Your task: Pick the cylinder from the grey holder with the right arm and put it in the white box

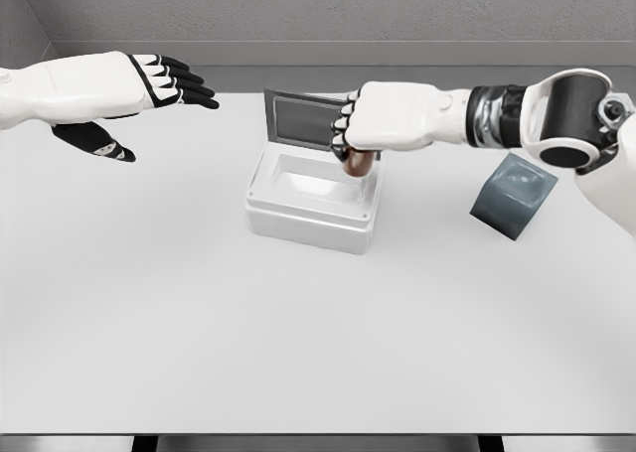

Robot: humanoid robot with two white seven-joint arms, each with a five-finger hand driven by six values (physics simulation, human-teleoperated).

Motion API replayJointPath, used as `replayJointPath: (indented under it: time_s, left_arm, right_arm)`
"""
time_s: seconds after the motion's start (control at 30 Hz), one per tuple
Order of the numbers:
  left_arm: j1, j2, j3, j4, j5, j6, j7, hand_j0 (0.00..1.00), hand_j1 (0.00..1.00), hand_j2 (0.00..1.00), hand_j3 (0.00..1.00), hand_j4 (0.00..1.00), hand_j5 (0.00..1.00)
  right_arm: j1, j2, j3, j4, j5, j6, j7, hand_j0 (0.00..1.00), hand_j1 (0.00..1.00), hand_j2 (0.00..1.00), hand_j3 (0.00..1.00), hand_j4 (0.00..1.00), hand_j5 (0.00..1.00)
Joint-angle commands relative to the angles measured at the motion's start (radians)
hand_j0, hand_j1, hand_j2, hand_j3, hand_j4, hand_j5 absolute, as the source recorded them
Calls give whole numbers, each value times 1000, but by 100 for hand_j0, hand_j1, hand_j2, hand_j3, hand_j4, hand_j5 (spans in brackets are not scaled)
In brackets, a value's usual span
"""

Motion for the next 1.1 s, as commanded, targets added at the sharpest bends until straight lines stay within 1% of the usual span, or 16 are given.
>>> replayJointPath:
  time_s: [0.0, 0.03, 0.07, 0.1, 0.13, 0.17, 0.43, 0.53, 0.63, 0.7, 0.73, 0.8, 0.87, 0.9, 0.97, 1.07]
  left_arm:
    - [0, 2, -1, 1, 6, 3, 1, 100, 100, 100, 100, 100, 100]
    - [0, 2, 1, 1, 6, 3, 1, 100, 100, 100, 100, 100, 100]
    - [0, 2, -1, 1, 6, 3, 1, 100, 100, 100, 100, 100, 100]
    - [0, 2, -1, 1, 4, 3, 1, 100, 100, 100, 100, 100, 100]
    - [0, 2, -1, 1, 4, 3, 1, 100, 100, 100, 100, 100, 100]
    - [-2, 2, -1, 1, 4, 3, 1, 100, 100, 100, 100, 100, 100]
    - [-3, 2, 1, 8, 6, 3, 1, 100, 100, 100, 100, 100, 100]
    - [-38, -4, -1, 28, 9, 3, 1, 100, 100, 100, 100, 100, 100]
    - [-44, -12, -4, 33, 9, 3, 1, 100, 100, 100, 100, 100, 100]
    - [-49, -16, -4, 33, 9, 3, 1, 100, 100, 100, 100, 100, 100]
    - [-84, -42, -10, 31, 7, 3, 1, 100, 100, 100, 100, 100, 100]
    - [-222, -110, -160, 50, 10, 3, 1, 100, 100, 100, 100, 100, 100]
    - [-339, -220, -261, 175, 7, 3, 1, 100, 100, 100, 100, 100, 100]
    - [-380, -254, -301, 208, 7, 3, 1, 100, 100, 100, 100, 100, 100]
    - [-402, -286, -343, 223, 2, 3, 1, 100, 100, 100, 100, 100, 100]
    - [-407, -293, -346, 290, -56, 3, 1, 100, 100, 100, 100, 100, 100]
  right_arm:
    - [0, 9, 2, 15, -2, 3, 0, 55, 55, 55, 55, 55, 55]
    - [0, 9, 5, 20, 0, 3, 0, 55, 55, 55, 55, 55, 55]
    - [-5, 9, 5, 20, 4, 3, 0, 59, 59, 59, 59, 59, 59]
    - [-5, 13, 5, 20, 6, 3, 0, 70, 70, 70, 70, 70, 70]
    - [-5, 14, 5, 20, 7, 3, 0, 90, 90, 90, 90, 90, 90]
    - [-5, 14, 5, 18, 12, 3, 0, 96, 96, 96, 96, 96, 96]
    - [-8, 8, -7, 1, 10, 3, 0, 98, 98, 98, 98, 98, 98]
    - [-8, -7, -10, -26, 7, 3, 0, 98, 98, 98, 98, 98, 98]
    - [0, -75, -15, -86, -14, 3, 0, 99, 99, 99, 99, 99, 99]
    - [15, -191, -64, -186, -103, 3, 0, 99, 99, 99, 99, 99, 99]
    - [26, -234, -98, -194, -164, 3, 0, 99, 99, 99, 99, 99, 99]
    - [63, -302, -176, -195, -287, 3, 0, 99, 99, 99, 99, 99, 99]
    - [152, -372, -323, -195, -433, 3, 0, 99, 99, 99, 99, 99, 99]
    - [192, -395, -381, -195, -491, 3, 0, 99, 99, 99, 99, 99, 99]
    - [264, -440, -481, -195, -648, 3, 0, 99, 99, 99, 99, 99, 99]
    - [414, -449, -515, -191, -832, 3, 0, 99, 99, 99, 99, 99, 99]
